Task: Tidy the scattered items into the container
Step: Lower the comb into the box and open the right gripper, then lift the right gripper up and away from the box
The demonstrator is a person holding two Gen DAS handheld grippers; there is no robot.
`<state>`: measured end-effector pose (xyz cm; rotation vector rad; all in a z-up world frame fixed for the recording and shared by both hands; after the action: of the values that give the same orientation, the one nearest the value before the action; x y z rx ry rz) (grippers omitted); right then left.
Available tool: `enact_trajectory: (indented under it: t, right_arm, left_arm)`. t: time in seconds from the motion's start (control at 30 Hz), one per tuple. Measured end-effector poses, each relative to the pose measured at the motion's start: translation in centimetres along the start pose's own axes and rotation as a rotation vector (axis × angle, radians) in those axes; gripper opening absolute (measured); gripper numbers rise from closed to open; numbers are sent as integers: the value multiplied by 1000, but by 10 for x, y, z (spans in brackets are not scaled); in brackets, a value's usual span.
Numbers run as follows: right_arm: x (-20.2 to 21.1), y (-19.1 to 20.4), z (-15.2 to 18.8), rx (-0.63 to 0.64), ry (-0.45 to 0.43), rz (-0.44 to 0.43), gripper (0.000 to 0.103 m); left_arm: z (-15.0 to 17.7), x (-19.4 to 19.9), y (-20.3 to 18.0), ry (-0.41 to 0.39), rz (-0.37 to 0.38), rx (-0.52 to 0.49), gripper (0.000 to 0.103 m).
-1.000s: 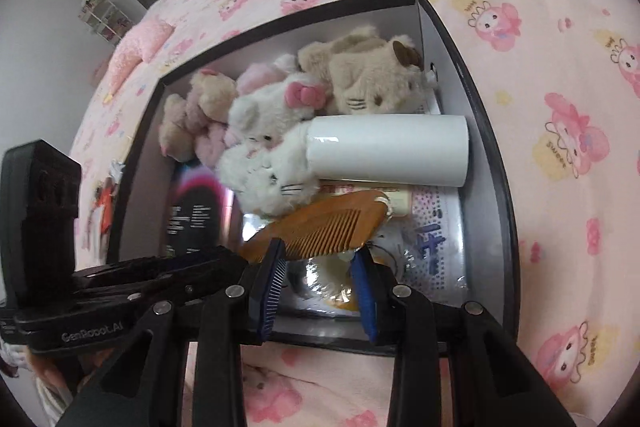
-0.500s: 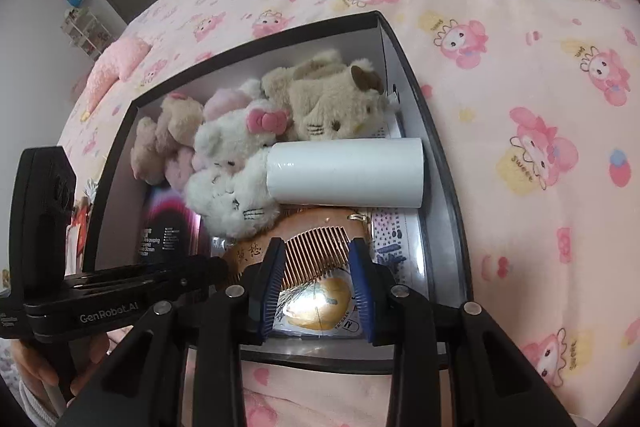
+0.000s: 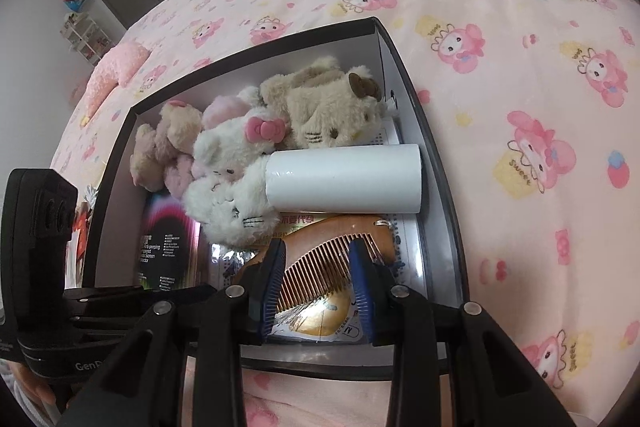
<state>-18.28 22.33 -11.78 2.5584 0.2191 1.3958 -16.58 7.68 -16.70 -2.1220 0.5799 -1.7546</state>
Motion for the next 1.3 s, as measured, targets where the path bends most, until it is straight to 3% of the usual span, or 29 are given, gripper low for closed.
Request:
enact_trajectory:
  t: [0.2,0.37,0.53,0.8,0.87,0.93,1.0,1.03,1.13,1.2,1.3]
  right_arm:
    - [-9,2,3,21,34,-3,28]
    - [-18,6,7,52,71,1,27]
    - [-30,7,11,72,119,37,27]
    - [-29,1,11,89,98,113,26]
    - [-25,2,11,94,83,112,27]
    - [-18,4,11,118,47,137,30]
    - [-7,6,10,125,1,145,33]
    - [0,6,9,124,-23,160,40]
    - [26,10,2,142,-129,231,53]
    - [42,14,0,132,-181,242,55]
    - [66,21,3,101,-236,237,55]
  left_arm:
    - [-19,10,0,-138,-169,-42,15]
    - [-5,28,3,-121,-55,-2,15]
    - [7,22,17,-79,-53,34,15]
    - [5,26,18,-92,9,56,14]
    - [9,38,20,-122,-1,29,19]
    - [15,55,18,-178,-20,-17,40]
    - [21,74,16,-254,-71,-72,51]
    - [24,83,13,-295,-94,-102,57]
    - [35,113,5,-406,-137,-161,65]
    - [33,127,7,-461,-157,-184,67]
    - [15,113,-34,-525,-192,-224,68]
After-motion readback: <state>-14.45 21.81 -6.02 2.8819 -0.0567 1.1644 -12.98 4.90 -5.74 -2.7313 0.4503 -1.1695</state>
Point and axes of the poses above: each gripper's, at about its wrist camera, not at the fingertips, and x roughly against the way its jaws point, y to its left, z to its underside, the point moved 5 cm from there along -x, roughly the way its jaws point, and after that the axes turned 8 degrees about -y, right-handed, at the moved point
